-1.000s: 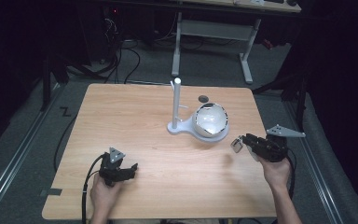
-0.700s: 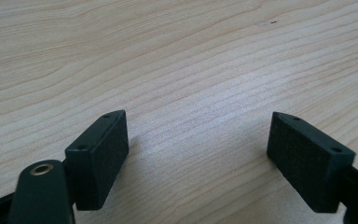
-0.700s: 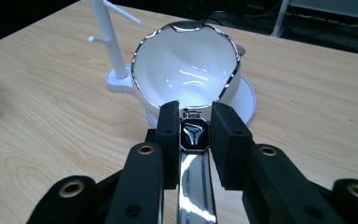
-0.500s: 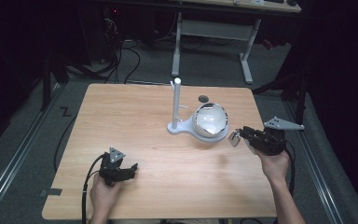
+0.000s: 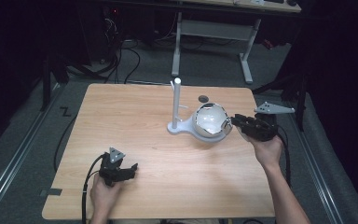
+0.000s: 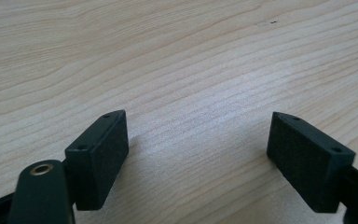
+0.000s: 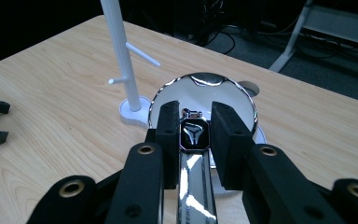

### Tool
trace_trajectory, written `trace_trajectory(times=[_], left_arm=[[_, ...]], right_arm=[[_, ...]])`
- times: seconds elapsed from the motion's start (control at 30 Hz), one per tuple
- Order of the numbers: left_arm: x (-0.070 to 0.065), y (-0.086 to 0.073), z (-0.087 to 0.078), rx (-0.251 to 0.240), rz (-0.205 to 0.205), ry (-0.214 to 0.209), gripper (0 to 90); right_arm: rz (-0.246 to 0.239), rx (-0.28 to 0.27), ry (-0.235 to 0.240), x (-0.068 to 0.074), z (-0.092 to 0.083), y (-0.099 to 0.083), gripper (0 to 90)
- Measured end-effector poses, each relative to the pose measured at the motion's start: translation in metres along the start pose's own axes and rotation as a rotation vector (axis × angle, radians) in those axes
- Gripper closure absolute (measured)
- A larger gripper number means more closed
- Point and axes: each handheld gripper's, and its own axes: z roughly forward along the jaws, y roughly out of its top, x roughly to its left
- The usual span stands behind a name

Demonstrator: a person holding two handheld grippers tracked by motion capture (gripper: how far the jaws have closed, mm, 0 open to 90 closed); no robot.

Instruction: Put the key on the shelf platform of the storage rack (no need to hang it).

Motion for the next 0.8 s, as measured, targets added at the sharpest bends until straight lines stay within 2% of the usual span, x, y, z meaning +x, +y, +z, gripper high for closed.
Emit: trace_trajectory(times=[0.4,0.8], left_arm=[[0.0,0.0,0.0,0.001,0.001,0.0,20.9],[0.0,0.0,0.0,0.002,0.002,-0.001,20.9]], right_arm=[[-0.005,0.022,-0.007,-0.003,0.024,0.015,74.4],[0.047,0.067,-0.024,-0.017,0.049,0.015,74.3]])
